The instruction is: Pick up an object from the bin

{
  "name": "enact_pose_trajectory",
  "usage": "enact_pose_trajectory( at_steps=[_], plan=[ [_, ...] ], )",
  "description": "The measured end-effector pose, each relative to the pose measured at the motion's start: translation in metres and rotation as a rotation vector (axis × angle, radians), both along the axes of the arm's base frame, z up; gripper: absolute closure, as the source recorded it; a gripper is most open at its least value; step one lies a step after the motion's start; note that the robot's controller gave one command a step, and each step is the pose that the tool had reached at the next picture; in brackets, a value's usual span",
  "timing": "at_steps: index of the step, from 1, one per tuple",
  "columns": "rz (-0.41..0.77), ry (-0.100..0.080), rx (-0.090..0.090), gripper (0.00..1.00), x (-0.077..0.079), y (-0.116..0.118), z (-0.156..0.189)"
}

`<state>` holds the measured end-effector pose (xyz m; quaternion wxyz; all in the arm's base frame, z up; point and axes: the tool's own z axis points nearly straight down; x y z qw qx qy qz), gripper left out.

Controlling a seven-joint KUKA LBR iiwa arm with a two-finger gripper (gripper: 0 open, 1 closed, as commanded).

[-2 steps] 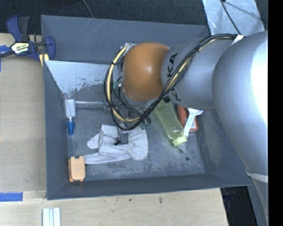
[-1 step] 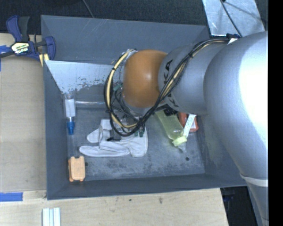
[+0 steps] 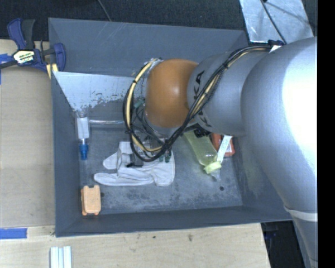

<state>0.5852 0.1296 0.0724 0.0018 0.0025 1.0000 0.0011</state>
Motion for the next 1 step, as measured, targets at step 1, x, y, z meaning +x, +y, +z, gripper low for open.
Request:
enact_pose_trajectory(
  at_steps=[1],
  plan=[
    [0.039, -0.002, -0.002, 1.0, 0.0122, -0.0091, 0.1453]
  ],
)
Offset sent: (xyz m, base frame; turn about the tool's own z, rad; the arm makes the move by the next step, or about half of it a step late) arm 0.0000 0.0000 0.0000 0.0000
